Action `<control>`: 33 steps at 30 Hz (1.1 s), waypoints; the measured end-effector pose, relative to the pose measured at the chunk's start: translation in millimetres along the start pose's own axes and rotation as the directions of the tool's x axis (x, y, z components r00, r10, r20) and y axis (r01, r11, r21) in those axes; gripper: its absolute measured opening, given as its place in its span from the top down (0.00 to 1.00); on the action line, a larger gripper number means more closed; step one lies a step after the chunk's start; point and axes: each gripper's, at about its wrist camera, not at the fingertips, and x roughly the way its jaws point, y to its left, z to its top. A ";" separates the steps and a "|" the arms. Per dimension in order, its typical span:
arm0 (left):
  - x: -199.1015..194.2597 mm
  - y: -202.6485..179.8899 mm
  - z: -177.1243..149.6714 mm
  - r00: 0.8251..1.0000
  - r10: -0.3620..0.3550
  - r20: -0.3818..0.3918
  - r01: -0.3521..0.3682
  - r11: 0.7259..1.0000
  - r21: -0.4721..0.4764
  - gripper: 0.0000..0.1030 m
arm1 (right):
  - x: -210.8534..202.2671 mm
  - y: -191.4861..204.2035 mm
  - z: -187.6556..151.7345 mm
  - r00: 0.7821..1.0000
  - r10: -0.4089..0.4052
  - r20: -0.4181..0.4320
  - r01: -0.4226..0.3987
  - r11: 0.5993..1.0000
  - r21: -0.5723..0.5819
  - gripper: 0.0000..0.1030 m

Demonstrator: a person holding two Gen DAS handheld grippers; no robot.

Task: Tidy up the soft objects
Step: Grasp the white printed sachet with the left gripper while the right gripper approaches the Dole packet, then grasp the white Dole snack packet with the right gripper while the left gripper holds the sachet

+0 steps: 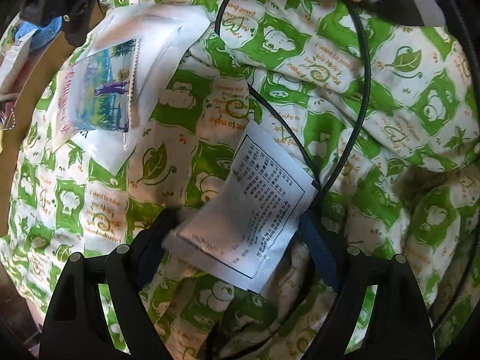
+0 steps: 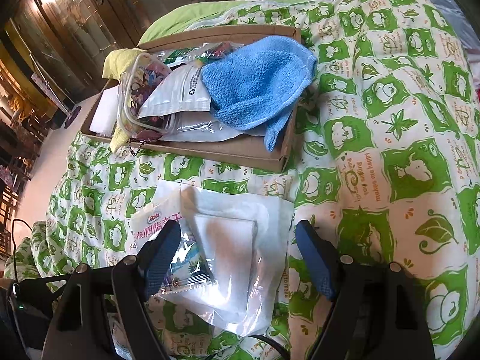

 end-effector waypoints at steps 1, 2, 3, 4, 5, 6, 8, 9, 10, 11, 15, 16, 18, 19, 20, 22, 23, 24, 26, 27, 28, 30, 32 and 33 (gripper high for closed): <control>2.3 2.6 2.1 1.000 -0.003 0.009 0.004 1.000 -0.016 0.17 | 0.1 0.1 0.0 1.000 -0.001 0.000 0.001 1.000 0.001 0.23; 1.8 3.9 2.9 1.000 -0.011 0.022 0.012 0.999 -0.043 0.17 | 0.2 0.1 0.0 1.000 -0.001 0.000 0.001 1.000 0.002 0.23; 1.7 6.4 2.9 0.999 -0.011 0.036 0.013 0.998 -0.063 0.20 | 0.4 0.1 0.0 1.000 -0.002 -0.001 0.002 1.000 0.003 0.23; 0.2 12.1 3.3 0.999 -0.004 0.053 0.009 0.995 -0.104 0.30 | 1.0 0.8 0.0 1.000 -0.003 -0.001 0.003 1.000 0.003 0.23; -2.1 21.9 2.2 0.997 -0.007 0.070 0.018 0.987 -0.158 0.36 | 1.1 0.7 0.1 1.000 -0.002 -0.001 0.002 1.000 0.002 0.23; -5.2 35.4 0.1 0.995 -0.021 0.097 0.043 0.972 -0.233 0.45 | 1.2 0.6 0.2 1.000 -0.003 -0.001 0.003 1.000 0.002 0.23; -10.2 62.2 -8.0 0.987 -0.049 0.153 0.104 0.922 -0.372 0.53 | 1.1 0.4 0.3 1.000 -0.002 -0.001 0.002 1.000 0.002 0.23; -11.9 71.7 -12.3 0.983 -0.052 0.179 0.125 0.898 -0.423 0.52 | 0.8 0.1 0.2 1.000 -0.001 0.000 0.001 1.000 0.002 0.23; -13.4 82.0 -17.0 0.978 -0.045 0.203 0.140 0.866 -0.479 0.52 | 0.3 -0.4 0.2 1.000 0.000 0.001 0.000 1.000 0.002 0.23; -13.8 93.8 -22.5 0.976 -0.023 0.215 0.140 0.826 -0.545 0.52 | 0.3 -0.2 0.1 1.000 -0.001 0.001 0.001 1.000 0.001 0.23; -12.8 116.8 -36.2 0.965 -0.010 0.263 0.188 0.722 -0.665 0.52 | 2.0 5.4 -0.4 1.000 0.005 -0.007 -0.005 1.000 -0.019 0.23; -14.0 119.2 -38.8 0.966 0.020 0.256 0.167 0.707 -0.687 0.52 | 3.1 8.3 -0.6 1.000 0.010 -0.012 -0.010 1.000 -0.030 0.23; -15.8 126.2 -45.1 0.961 0.042 0.273 0.175 0.672 -0.720 0.51 | 5.9 15.6 -0.8 1.000 0.020 -0.020 -0.021 0.999 -0.047 0.23; -16.2 128.9 -48.5 0.959 0.051 0.280 0.179 0.658 -0.731 0.44 | 7.1 19.1 -1.1 0.999 0.027 -0.026 -0.028 0.998 -0.055 0.23; -18.4 128.7 -50.9 0.957 0.078 0.279 0.163 0.650 -0.742 0.39 | 8.3 23.7 -1.6 0.999 0.037 -0.033 -0.039 0.997 -0.065 0.23; -25.9 122.2 -53.5 0.953 0.116 0.281 0.140 0.654 -0.743 0.23 | 10.9 34.4 -3.6 0.998 0.052 -0.044 -0.056 0.994 -0.095 0.23; -29.6 120.4 -51.3 0.950 0.135 0.283 0.126 0.661 -0.740 0.22 | 12.8 41.1 -5.1 0.997 0.054 -0.049 -0.060 0.991 -0.117 0.23; -32.8 117.3 -48.1 0.946 0.151 0.285 0.114 0.671 -0.733 0.22 | 14.8 47.3 -5.8 0.997 0.053 -0.053 -0.060 0.988 -0.140 0.23; -40.2 129.1 -40.4 0.943 0.169 0.285 0.091 0.696 -0.712 0.22 | 19.8 59.8 -7.7 0.997 0.046 -0.062 -0.057 0.981 -0.188 0.23; -41.4 126.0 -35.2 0.943 0.186 0.276 0.064 0.712 -0.699 0.22 | 22.3 65.5 -8.7 0.997 0.037 -0.065 -0.050 0.976 -0.212 0.23; -48.3 125.2 -39.7 0.943 0.198 0.267 0.040 0.729 -0.684 0.22 | 24.7 70.2 -9.0 0.997 0.025 -0.066 -0.040 0.971 -0.235 0.23; -54.5 132.1 -33.0 0.946 0.224 0.235 -0.025 0.771 -0.636 0.22 | 31.3 80.5 -12.1 0.998 -0.020 -0.065 0.001 0.958 -0.287 0.23; -50.0 124.1 -19.6 0.947 0.263 0.185 -0.116 0.816 -0.566 0.22 | 35.7 85.0 -14.1 0.997 -0.049 -0.063 0.027 0.950 -0.313 0.24; -47.1 122.7 -20.3 0.946 0.277 0.167 -0.148 0.830 -0.537 0.22 | 36.3 85.9 -14.7 0.997 -0.057 -0.058 0.036 0.948 -0.317 0.25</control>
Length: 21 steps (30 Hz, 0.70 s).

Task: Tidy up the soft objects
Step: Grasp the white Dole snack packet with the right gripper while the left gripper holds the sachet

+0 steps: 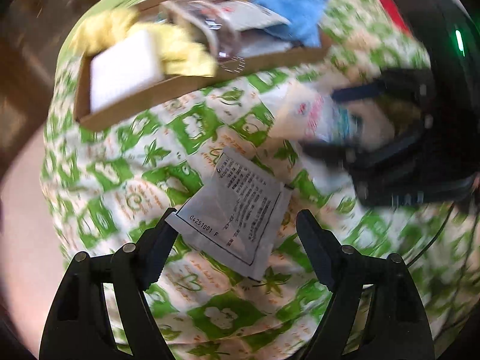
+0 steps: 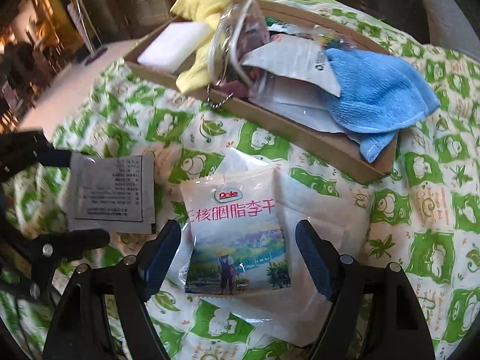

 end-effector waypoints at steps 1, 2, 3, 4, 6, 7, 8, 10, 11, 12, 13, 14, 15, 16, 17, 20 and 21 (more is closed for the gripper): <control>4.3 -6.7 3.2 0.999 0.034 -0.010 -0.033 0.998 0.045 0.22 | -0.1 -0.3 0.0 1.000 -0.013 0.003 0.013 1.000 0.000 0.37; 7.1 -9.7 5.0 0.997 0.071 -0.013 -0.069 0.995 0.078 0.22 | -0.5 -1.0 0.2 1.000 -0.016 0.006 0.016 1.000 0.004 0.43; 8.0 -10.3 6.0 0.995 0.097 -0.009 -0.095 0.990 0.099 0.22 | -1.6 -4.2 -0.5 1.000 -0.006 0.009 0.006 1.000 0.018 0.43; 7.3 -8.7 6.6 0.995 0.097 -0.004 -0.096 0.990 0.100 0.22 | -2.1 -6.9 -1.0 1.000 0.005 0.011 -0.005 0.999 0.032 0.43; 3.2 0.0 8.0 0.998 0.065 0.004 -0.065 0.995 0.073 0.22 | -3.7 -10.4 -2.3 1.000 0.010 0.014 -0.010 0.999 0.048 0.44; -0.9 4.8 5.1 0.998 0.063 0.009 -0.063 0.996 0.069 0.22 | -3.7 -10.9 -2.3 1.000 0.013 0.015 -0.014 0.999 0.052 0.44; -2.6 5.5 7.2 0.998 0.059 0.017 -0.060 0.996 0.074 0.22 | -3.1 -11.8 -1.8 1.000 0.014 0.015 -0.014 0.999 0.053 0.44; -6.5 5.3 4.2 0.999 0.037 0.015 -0.038 0.994 0.104 0.22 | -2.2 -12.6 -1.9 1.000 0.018 0.016 -0.019 0.998 0.054 0.44; -3.9 -0.4 6.8 1.000 0.014 0.004 -0.014 0.991 0.134 0.22 | -5.2 -12.4 -3.1 1.000 0.020 0.016 -0.021 0.998 0.056 0.44; -0.2 -5.2 7.9 1.000 -0.008 -0.012 0.010 0.986 0.165 0.22 | -4.9 -9.4 -2.5 1.000 0.023 0.016 -0.024 0.998 0.058 0.43; 3.3 -9.2 8.1 0.999 -0.020 -0.026 0.024 0.983 0.183 0.22 | -5.3 -10.0 -3.0 0.999 0.026 0.017 -0.028 0.998 0.062 0.43; 12.0 -13.8 10.4 0.998 -0.026 -0.049 0.036 0.978 0.205 0.22 | -5.0 -8.8 -3.2 0.999 0.030 0.019 -0.031 0.997 0.065 0.43; 20.7 -16.8 12.0 0.998 -0.011 -0.065 0.025 0.975 0.219 0.22 | -5.7 -10.0 -3.4 0.999 0.034 0.020 -0.036 0.997 0.069 0.43; 29.8 -19.9 16.0 0.997 0.012 -0.076 0.006 0.973 0.232 0.22 | -4.5 -12.3 0.1 0.999 0.039 0.021 -0.040 0.997 0.073 0.43; 35.8 -19.6 18.5 0.996 0.025 -0.083 -0.005 0.971 0.239 0.21 | -4.3 -13.2 0.7 0.999 0.043 0.021 -0.044 0.996 0.076 0.43; 52.0 -19.2 26.4 0.995 0.015 -0.103 0.008 0.977 0.215 0.17 | -3.5 -16.9 0.9 0.999 0.046 0.022 -0.047 0.996 0.080 0.43; 54.4 -16.7 29.8 0.994 -0.002 -0.105 0.022 0.982 0.188 0.17 | -3.6 -16.5 1.0 0.999 0.044 0.021 -0.046 0.996 0.079 0.43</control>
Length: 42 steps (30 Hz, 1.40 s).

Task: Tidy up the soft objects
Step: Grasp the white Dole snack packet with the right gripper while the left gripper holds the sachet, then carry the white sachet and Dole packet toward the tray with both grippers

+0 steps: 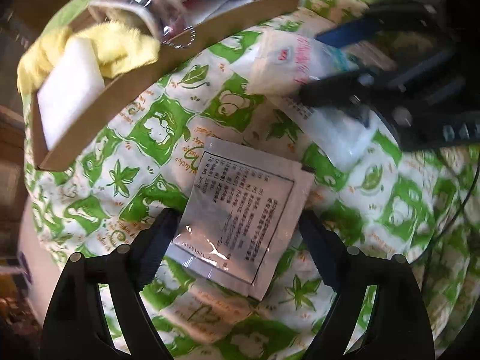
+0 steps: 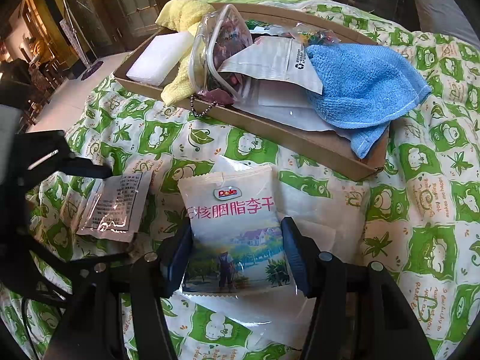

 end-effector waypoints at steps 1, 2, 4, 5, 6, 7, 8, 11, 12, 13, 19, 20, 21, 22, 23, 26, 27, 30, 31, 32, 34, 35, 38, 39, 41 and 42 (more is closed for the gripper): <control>0.7 3.8 2.5 1.000 -0.017 0.003 0.017 0.999 -0.029 0.17 | -0.2 0.4 0.0 1.000 -0.001 0.000 0.001 1.000 -0.001 0.43; 0.9 7.6 3.8 1.000 -0.031 0.008 0.031 0.998 -0.053 0.17 | -0.1 0.4 0.0 1.000 0.000 0.000 0.000 1.000 0.000 0.43; -0.4 16.6 1.4 0.999 -0.046 0.015 0.047 0.996 -0.076 0.17 | -0.4 0.3 0.2 1.000 0.003 0.001 -0.003 1.000 0.002 0.43; 0.6 18.0 1.9 0.999 -0.051 0.018 0.052 0.995 -0.083 0.17 | -0.3 2.5 -0.2 1.000 0.003 0.001 -0.003 1.000 0.002 0.42; 1.6 19.0 2.2 0.998 -0.051 0.020 0.053 0.995 -0.085 0.17 | -0.2 2.8 -0.1 1.000 0.002 0.001 -0.002 1.000 0.001 0.42; -2.0 28.3 -12.1 0.998 -0.052 0.024 0.054 0.995 -0.086 0.17 | -0.3 2.6 0.0 1.000 0.001 0.001 -0.001 1.000 -0.001 0.42; -2.6 32.0 -17.0 0.998 -0.050 0.026 0.052 0.995 -0.088 0.17 | 0.1 4.9 -0.6 1.000 -0.001 0.001 0.001 1.000 -0.002 0.42; -5.9 38.0 -29.8 0.998 -0.059 0.038 0.063 0.990 -0.126 0.17 | 2.8 5.7 -0.7 1.000 -0.002 0.001 0.002 1.000 -0.004 0.42; -9.1 38.9 -37.6 0.997 -0.063 0.042 0.068 0.987 -0.142 0.17 | 2.7 5.6 -0.7 1.000 -0.002 0.001 0.002 1.000 -0.005 0.42; -9.4 45.6 -44.8 0.997 -0.061 0.048 0.068 0.986 -0.154 0.18 | 2.6 5.3 -0.6 1.000 -0.002 0.001 0.002 1.000 -0.004 0.42; -24.9 68.6 -61.2 0.994 -0.063 0.084 0.085 0.952 -0.294 0.40 | -2.6 1.6 -1.0 1.000 0.014 0.018 -0.014 1.000 0.024 0.44; -26.3 72.5 -63.5 0.994 -0.064 0.088 0.089 0.944 -0.319 0.41 | -3.9 -0.2 -1.6 1.000 0.017 0.021 -0.018 0.999 0.030 0.44; -27.2 74.9 -65.5 0.994 -0.061 0.090 0.088 0.940 -0.330 0.42 | -5.0 -1.6 -1.9 0.999 0.022 0.024 -0.023 0.999 0.038 0.44; -28.8 75.8 -67.5 0.995 -0.049 0.091 0.077 0.939 -0.336 0.43 | -5.9 -2.9 -2.2 0.999 0.026 0.027 -0.028 0.999 0.044 0.44; -31.0 75.9 -69.3 0.995 -0.035 0.093 0.065 0.938 -0.339 0.44 | -6.6 -4.0 -3.0 0.999 0.029 0.029 -0.031 0.998 0.049 0.44; -37.5 77.8 -75.2 0.995 -0.013 0.102 0.049 0.930 -0.364 0.46 | -9.0 -7.3 -4.1 0.999 0.034 0.036 -0.037 0.998 0.060 0.44; -39.0 78.1 -76.9 0.995 -0.010 0.103 0.049 0.925 -0.376 0.46 | -10.3 -8.2 -4.5 0.999 0.035 0.039 -0.038 0.997 0.063 0.44; -46.0 85.1 -83.8 0.994 0.018 0.111 0.029 0.915 -0.403 0.47 | -13.5 -11.0 -5.9 0.998 0.038 0.045 -0.041 0.997 0.069 0.44; -48.2 87.8 -85.2 0.993 0.023 0.112 0.025 0.912 -0.408 0.47 | -14.0 -11.9 -6.1 0.998 0.039 0.047 -0.042 0.997 0.071 0.44; -49.4 91.6 -85.7 0.993 0.029 0.112 0.020 0.910 -0.414 0.46 | -15.3 -13.7 -6.2 0.998 0.038 0.050 -0.042 0.997 0.072 0.44; -51.7 98.7 -89.6 0.993 0.031 0.114 0.020 0.904 -0.426 0.47 | -18.1 -15.9 -6.5 0.998 0.039 0.052 -0.042 0.996 0.074 0.44; -52.7 101.9 -92.2 0.993 0.036 0.114 0.017 0.902 -0.431 0.46 | -19.2 -16.8 -6.3 0.998 0.038 0.054 -0.042 0.996 0.074 0.44; -50.7 104.9 -97.5 0.992 0.043 0.118 0.013 0.899 -0.438 0.47 | -21.0 -17.4 -5.9 0.998 0.037 0.059 -0.041 0.996 0.075 0.44; -51.5 103.9 -96.0 0.992 0.046 0.119 0.011 0.898 -0.439 0.46 | -21.5 -17.8 -6.0 0.998 0.037 0.060 -0.041 0.996 0.076 0.44; -51.1 103.5 -94.4 0.991 0.051 0.121 0.008 0.897 -0.442 0.47 | -22.8 -18.9 -6.7 0.997 0.036 0.063 -0.041 0.996 0.077 0.44; -51.8 105.2 -95.5 0.991 0.053 0.122 0.007 0.896 -0.443 0.47 | -23.3 -18.9 -6.9 0.997 0.034 0.064 -0.039 0.996 0.078 0.44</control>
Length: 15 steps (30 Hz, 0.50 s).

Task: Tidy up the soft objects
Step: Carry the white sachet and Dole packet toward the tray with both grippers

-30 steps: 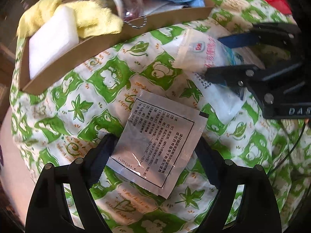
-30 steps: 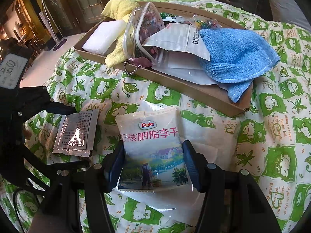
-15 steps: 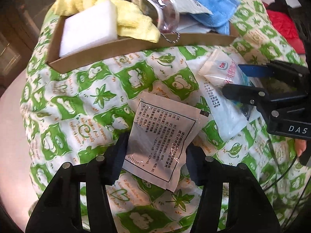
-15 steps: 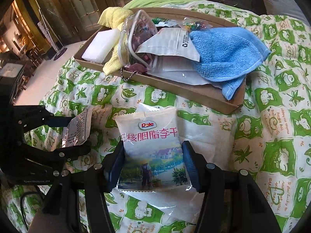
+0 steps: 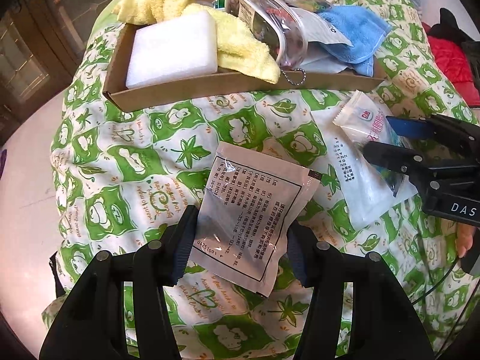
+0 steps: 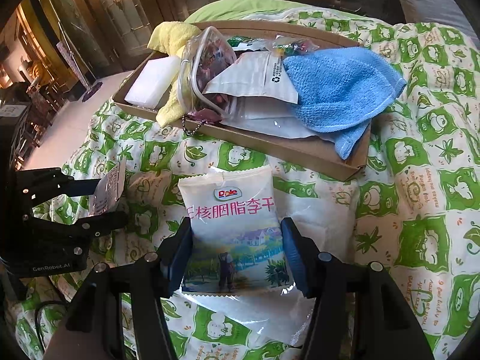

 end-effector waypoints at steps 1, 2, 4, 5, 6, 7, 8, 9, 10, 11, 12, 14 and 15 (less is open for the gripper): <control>-0.7 2.3 -0.4 1.000 0.002 0.003 -0.002 1.000 -0.003 0.47 | -0.4 0.4 -0.1 1.000 0.000 0.002 0.000 1.000 0.001 0.44; -1.8 4.1 -0.6 1.000 0.005 0.006 -0.005 1.000 -0.006 0.47 | -0.7 0.6 0.0 1.000 0.000 0.004 0.000 1.000 0.002 0.44; -11.2 -3.9 2.3 1.000 0.011 0.011 -0.011 1.000 -0.012 0.47 | -2.4 -0.5 -0.6 1.000 -0.002 0.008 0.002 1.000 0.003 0.44; -12.0 -2.2 2.4 1.000 0.013 0.015 -0.013 1.000 -0.015 0.47 | -2.8 -1.0 -0.7 1.000 -0.001 0.008 0.001 1.000 0.005 0.44; -13.2 -1.6 2.7 1.000 0.014 0.017 -0.014 1.000 -0.017 0.46 | -3.0 -1.3 -0.8 1.000 -0.002 0.008 0.002 1.000 0.006 0.44; -15.2 -2.0 2.9 1.000 0.016 0.018 -0.016 1.000 -0.019 0.47 | -2.6 -1.1 -0.4 1.000 -0.002 0.007 0.002 1.000 0.006 0.44; -16.1 -1.8 3.0 1.000 0.020 0.020 -0.019 1.000 -0.019 0.47 | -2.7 -1.3 -0.4 1.000 -0.002 0.007 0.002 1.000 0.007 0.44; -17.6 -3.0 3.2 1.000 0.023 0.021 -0.022 1.000 -0.019 0.47 | -3.0 -1.5 -0.4 1.000 -0.002 0.007 0.002 1.000 0.008 0.44; -18.1 -2.8 3.3 0.999 0.025 0.023 -0.025 1.000 -0.019 0.47 | -3.5 -1.5 -0.4 1.000 -0.003 0.008 0.003 1.000 0.009 0.44; -17.7 -2.5 3.0 0.999 0.027 0.024 -0.027 0.999 -0.019 0.47 | -3.6 -1.1 -0.2 1.000 -0.002 0.010 0.002 1.000 0.009 0.44; -18.9 -1.4 3.5 0.999 0.032 0.027 -0.032 0.999 -0.020 0.47 | -4.8 -1.5 -0.1 1.000 -0.001 0.012 0.001 1.000 0.011 0.44; -23.2 -2.0 4.7 0.999 0.040 0.030 -0.039 0.999 -0.026 0.47 | -7.1 -2.7 0.6 1.000 0.000 0.017 -0.001 1.000 0.014 0.44; -25.3 -1.3 5.5 0.999 0.041 0.034 -0.040 0.999 -0.029 0.47 | -8.7 -3.3 0.7 1.000 0.006 0.015 -0.006 1.000 0.015 0.44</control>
